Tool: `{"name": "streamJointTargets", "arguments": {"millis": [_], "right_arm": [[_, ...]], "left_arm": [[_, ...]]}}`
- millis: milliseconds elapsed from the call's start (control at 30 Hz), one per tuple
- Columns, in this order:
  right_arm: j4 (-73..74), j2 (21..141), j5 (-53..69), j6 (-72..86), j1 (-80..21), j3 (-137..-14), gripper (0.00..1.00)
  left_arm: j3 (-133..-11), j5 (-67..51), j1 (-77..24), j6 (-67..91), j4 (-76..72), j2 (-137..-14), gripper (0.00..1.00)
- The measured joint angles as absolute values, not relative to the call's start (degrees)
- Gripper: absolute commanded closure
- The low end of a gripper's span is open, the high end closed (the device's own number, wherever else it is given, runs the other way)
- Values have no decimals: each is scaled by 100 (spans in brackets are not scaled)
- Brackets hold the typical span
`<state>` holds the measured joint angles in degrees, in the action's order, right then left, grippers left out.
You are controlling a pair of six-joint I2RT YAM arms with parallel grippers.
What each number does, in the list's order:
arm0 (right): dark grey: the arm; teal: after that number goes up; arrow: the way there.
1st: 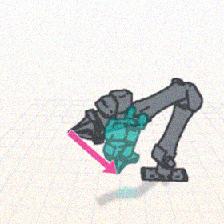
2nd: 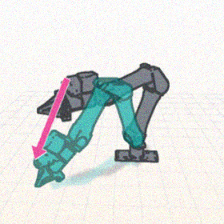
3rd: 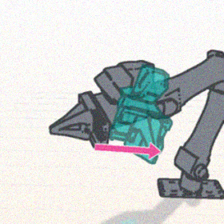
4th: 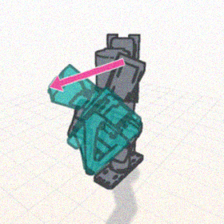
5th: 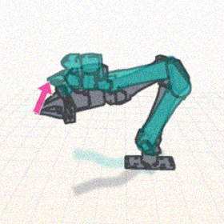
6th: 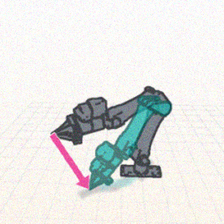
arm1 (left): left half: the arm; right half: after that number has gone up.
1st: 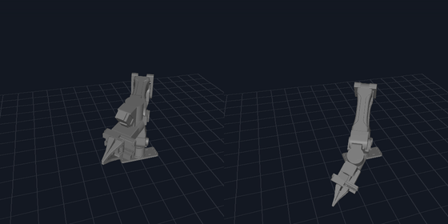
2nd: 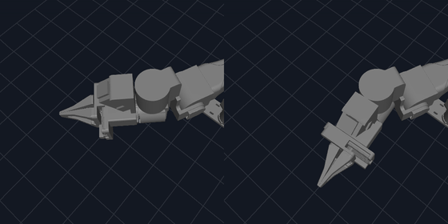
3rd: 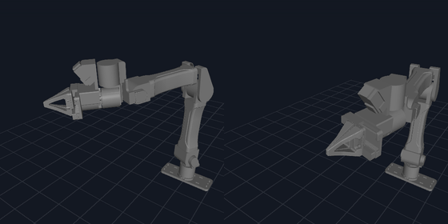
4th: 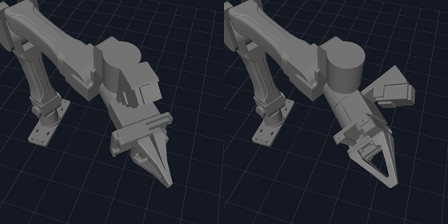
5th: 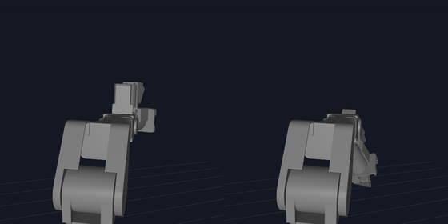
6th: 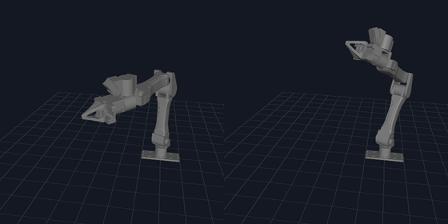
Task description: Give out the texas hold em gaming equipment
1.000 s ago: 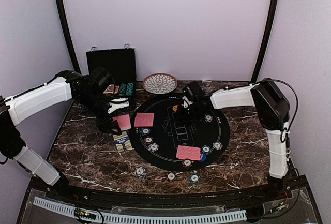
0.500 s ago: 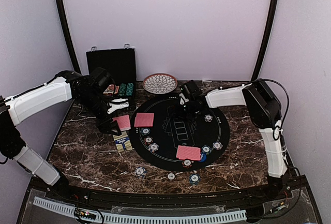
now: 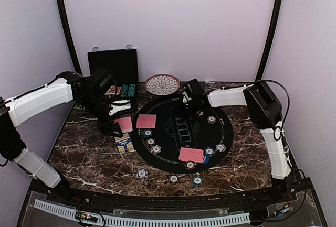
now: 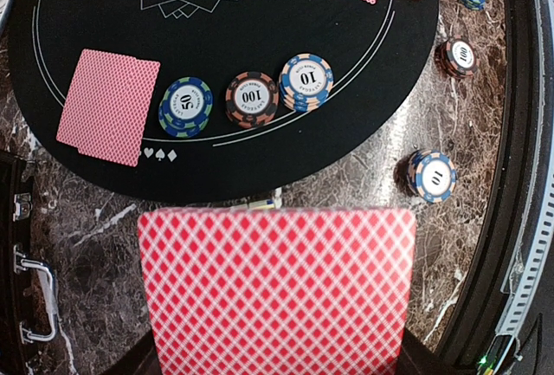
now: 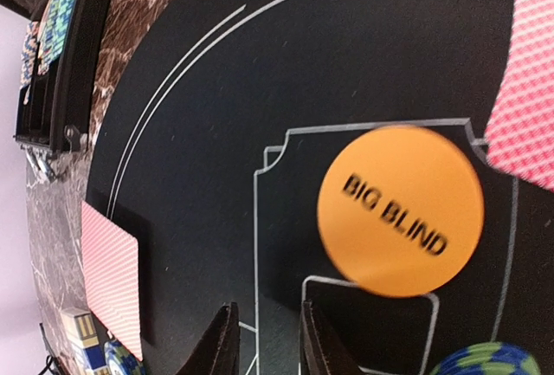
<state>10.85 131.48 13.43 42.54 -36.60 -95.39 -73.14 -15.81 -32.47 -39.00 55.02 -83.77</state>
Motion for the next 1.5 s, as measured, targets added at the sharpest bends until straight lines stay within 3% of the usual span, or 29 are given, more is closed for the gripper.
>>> {"name": "streamJointTargets", "arguments": {"millis": [333, 633, 933, 1233, 1500], "right_arm": [[1568, 13426, 1199, 3898, -3544, -10169, 73], [1321, 12755, 1546, 3922, -3684, -9419, 44], [-716, 11135, 2648, 5172, -4488, -7734, 32], [-2467, 11426, 3522, 6534, -5100, -7349, 27], [-2860, 11858, 3776, 7002, -5332, -7703, 25]], "left_arm": [[-7312, -1581, -3249, -3900, 5502, -8377, 100], [-7312, -1575, -3247, -3903, 5500, -8377, 100], [-7312, -1577, -3249, -3903, 5500, -8377, 100], [-7312, -1584, -3247, -3900, 5500, -8377, 100], [-7312, -1584, -3249, -3900, 5500, -8377, 100]]}}
